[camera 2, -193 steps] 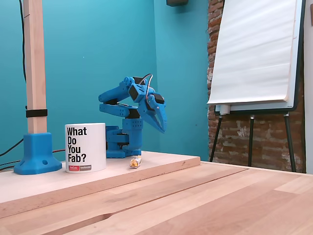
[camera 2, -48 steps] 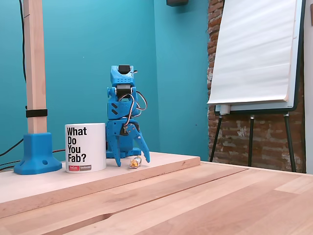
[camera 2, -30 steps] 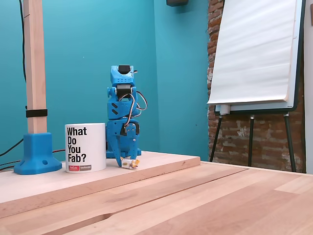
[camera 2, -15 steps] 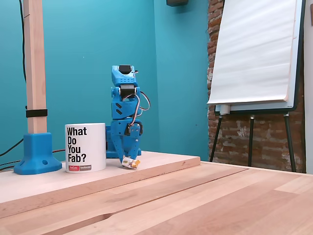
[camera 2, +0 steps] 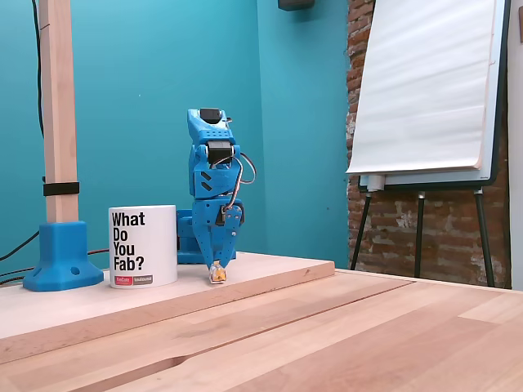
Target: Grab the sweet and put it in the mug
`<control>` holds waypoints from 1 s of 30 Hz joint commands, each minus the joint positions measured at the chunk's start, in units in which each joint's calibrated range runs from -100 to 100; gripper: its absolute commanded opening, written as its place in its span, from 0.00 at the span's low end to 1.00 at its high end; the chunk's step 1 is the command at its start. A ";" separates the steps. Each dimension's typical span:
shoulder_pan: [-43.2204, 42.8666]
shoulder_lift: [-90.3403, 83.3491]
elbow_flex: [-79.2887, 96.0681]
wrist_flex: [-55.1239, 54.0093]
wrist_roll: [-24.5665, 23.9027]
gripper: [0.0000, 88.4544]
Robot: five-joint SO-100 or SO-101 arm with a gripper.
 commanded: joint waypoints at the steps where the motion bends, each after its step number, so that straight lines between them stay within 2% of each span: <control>1: -0.59 -0.27 -0.70 -0.45 -0.24 0.00; 12: -4.66 -0.27 -0.79 -0.45 -0.29 0.00; 22: -4.66 -0.27 -0.61 -0.45 -0.29 0.32; 26: -4.66 -0.27 -0.61 -0.45 -0.29 0.39; 30: -4.66 -0.53 -1.06 -0.45 -0.29 0.42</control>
